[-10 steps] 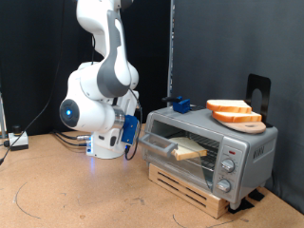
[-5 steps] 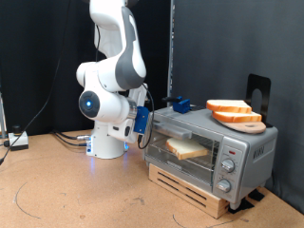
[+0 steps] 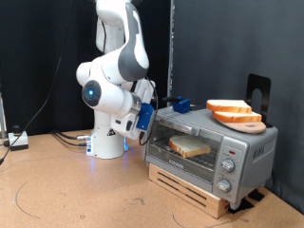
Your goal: Make a piece of toast with the oven
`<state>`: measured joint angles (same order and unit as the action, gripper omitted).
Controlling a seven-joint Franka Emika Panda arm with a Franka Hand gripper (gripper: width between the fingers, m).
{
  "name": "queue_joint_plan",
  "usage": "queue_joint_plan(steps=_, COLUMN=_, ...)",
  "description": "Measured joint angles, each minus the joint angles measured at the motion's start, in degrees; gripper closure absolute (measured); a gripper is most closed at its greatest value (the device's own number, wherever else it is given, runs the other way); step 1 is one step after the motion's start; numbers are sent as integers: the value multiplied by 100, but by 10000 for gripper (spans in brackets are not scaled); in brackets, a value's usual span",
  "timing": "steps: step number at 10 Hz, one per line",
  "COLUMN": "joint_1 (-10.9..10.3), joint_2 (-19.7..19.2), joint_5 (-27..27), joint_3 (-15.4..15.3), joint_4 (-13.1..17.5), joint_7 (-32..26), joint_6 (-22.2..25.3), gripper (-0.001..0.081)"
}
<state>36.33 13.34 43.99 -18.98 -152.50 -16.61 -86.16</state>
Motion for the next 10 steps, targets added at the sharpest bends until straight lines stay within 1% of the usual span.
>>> queue_joint_plan(steps=1, joint_1=111, joint_2=-36, joint_5=63, joint_3=73, joint_4=52, joint_7=121, joint_6=-195, gripper=-2)
queue_joint_plan(steps=2, joint_1=227, joint_2=-99, joint_5=69, joint_3=150, joint_4=129, joint_7=221, joint_6=-285, gripper=-2)
queue_joint_plan(steps=3, joint_1=312, joint_2=-271, joint_5=69, joint_3=191, joint_4=228, joint_7=277, joint_6=-288, gripper=-2)
queue_joint_plan(steps=5, joint_1=317, joint_2=-302, joint_5=54, joint_3=190, joint_4=276, joint_7=244, joint_6=-251, gripper=-2)
queue_joint_plan(steps=7, joint_1=392, joint_2=-529, joint_5=96, joint_3=327, joint_4=617, joint_7=183, joint_6=-239, gripper=-2)
queue_joint_plan(steps=10, joint_1=530, joint_2=-1017, joint_5=-20, joint_3=558, joint_4=1286, joint_7=55, joint_6=88, gripper=-2)
